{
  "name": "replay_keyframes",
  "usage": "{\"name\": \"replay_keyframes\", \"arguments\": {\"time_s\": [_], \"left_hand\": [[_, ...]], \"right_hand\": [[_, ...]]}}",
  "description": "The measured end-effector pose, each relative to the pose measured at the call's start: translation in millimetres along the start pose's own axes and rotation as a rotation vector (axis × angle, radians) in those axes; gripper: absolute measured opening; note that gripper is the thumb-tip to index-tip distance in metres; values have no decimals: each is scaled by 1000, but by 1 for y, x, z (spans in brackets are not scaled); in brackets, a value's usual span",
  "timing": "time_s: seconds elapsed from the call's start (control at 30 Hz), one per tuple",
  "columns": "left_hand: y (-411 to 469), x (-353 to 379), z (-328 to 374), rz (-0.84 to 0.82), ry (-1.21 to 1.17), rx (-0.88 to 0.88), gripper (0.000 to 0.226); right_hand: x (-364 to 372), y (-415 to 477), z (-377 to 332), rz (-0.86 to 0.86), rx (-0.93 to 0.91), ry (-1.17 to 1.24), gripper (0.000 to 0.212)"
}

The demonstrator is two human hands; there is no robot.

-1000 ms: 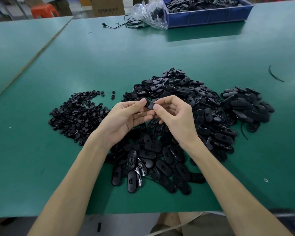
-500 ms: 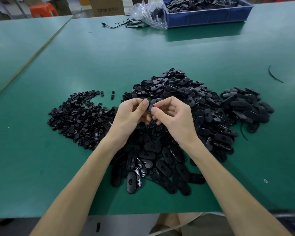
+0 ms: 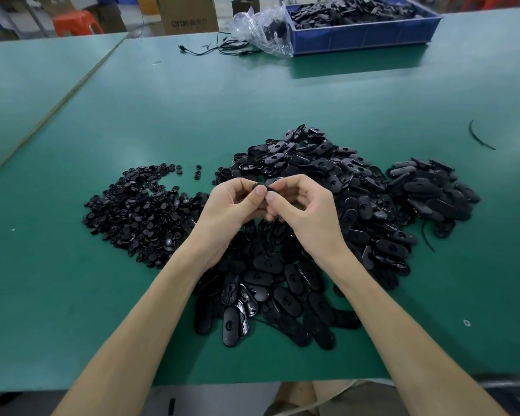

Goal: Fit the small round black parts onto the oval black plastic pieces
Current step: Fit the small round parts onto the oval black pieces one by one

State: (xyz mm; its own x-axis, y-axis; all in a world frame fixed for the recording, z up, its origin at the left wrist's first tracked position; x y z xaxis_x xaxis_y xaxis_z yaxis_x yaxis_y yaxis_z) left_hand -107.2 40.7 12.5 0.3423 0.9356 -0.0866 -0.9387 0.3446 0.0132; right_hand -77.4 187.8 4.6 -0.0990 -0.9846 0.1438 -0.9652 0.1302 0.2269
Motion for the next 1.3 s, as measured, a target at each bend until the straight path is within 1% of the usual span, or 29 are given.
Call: {"name": "replay_keyframes", "arguments": {"time_s": [0.1, 0.2, 0.43, 0.57, 0.77, 0.93, 1.1, 1.3], "left_hand": [[0, -4, 2, -39, 9, -35, 17], [1, -9, 2, -94, 9, -84, 19], [0, -17, 6, -120, 62, -79, 26], [0, -23, 7, -139, 107, -76, 22], [0, -24, 3, -149, 133, -91, 18], [0, -21, 5, -119, 142, -42, 8], [2, -20, 6, -61, 152, 0, 11], [2, -18, 10, -30, 249, 91, 10]], "right_hand": [[-3, 1, 1, 19, 6, -1, 9], [-3, 1, 2, 20, 8, -5, 9], [-5, 1, 1, 34, 30, 15, 9], [-5, 1, 1, 29, 52, 60, 11], [-3, 1, 2, -4, 56, 49, 10], [-2, 1, 2, -7, 39, 33, 10], [-2, 1, 0, -1, 8, -1, 11], [-4, 1, 1, 26, 8, -8, 9]]}}
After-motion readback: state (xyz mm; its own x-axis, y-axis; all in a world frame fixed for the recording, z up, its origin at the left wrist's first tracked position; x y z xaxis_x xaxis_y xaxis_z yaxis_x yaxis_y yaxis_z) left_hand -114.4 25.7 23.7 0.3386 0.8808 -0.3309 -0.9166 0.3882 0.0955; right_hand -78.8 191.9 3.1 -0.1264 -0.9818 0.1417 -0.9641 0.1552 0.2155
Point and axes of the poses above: each hand's wrist, its own y-axis towards the middle knuckle, its own x-axis out of the palm, z = x × y, the point moved 6 cm from there along y, towards the middle knuckle, and after that the axes turned 8 degrees about y, right-handed, at the moved point
